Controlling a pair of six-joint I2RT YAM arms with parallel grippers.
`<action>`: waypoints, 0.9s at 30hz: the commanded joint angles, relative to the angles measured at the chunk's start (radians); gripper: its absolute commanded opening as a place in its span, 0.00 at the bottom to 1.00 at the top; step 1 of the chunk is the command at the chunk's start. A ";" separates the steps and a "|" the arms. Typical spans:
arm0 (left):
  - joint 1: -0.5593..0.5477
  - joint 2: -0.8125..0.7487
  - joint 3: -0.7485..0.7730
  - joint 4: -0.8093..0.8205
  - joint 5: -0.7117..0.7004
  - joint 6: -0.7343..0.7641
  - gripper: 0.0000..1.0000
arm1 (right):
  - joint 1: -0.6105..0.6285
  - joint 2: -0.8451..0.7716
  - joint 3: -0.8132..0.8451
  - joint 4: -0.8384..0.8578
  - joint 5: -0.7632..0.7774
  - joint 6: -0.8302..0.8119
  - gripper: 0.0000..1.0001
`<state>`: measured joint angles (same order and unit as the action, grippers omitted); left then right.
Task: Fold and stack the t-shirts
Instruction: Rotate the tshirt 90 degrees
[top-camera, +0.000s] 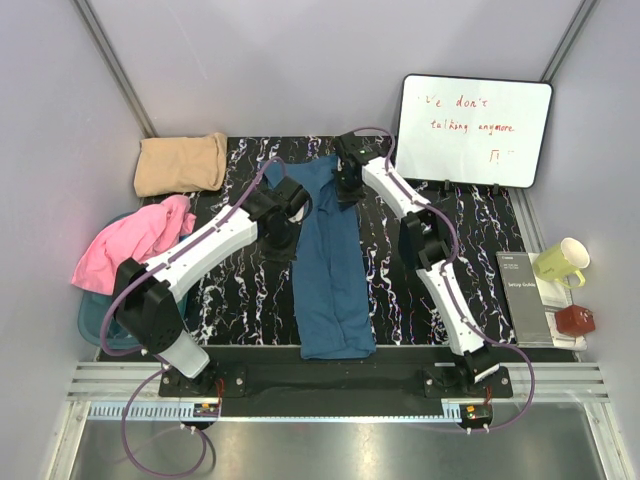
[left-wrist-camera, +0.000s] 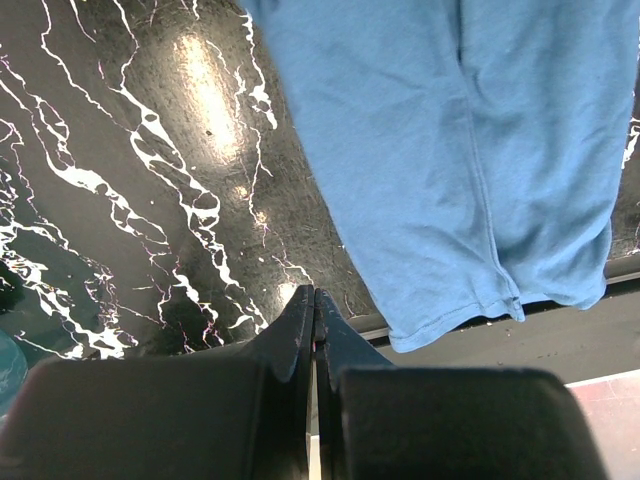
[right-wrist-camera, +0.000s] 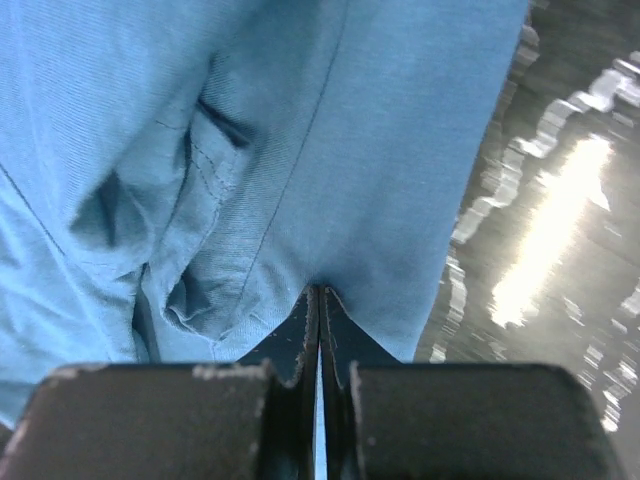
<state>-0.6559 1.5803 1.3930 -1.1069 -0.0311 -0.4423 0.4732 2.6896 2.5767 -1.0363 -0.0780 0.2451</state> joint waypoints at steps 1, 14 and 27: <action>0.007 -0.039 0.037 0.001 -0.016 -0.007 0.00 | -0.056 -0.065 -0.096 -0.025 0.149 -0.007 0.00; 0.007 -0.039 0.014 0.021 -0.004 -0.019 0.00 | -0.093 -0.043 -0.010 -0.048 0.147 -0.026 0.00; 0.030 0.107 0.205 0.059 -0.055 0.016 0.06 | -0.114 -0.209 0.066 0.062 0.081 -0.026 0.82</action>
<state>-0.6487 1.6360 1.5021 -1.0904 -0.0471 -0.4480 0.3805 2.6282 2.5557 -1.0607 0.0284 0.2180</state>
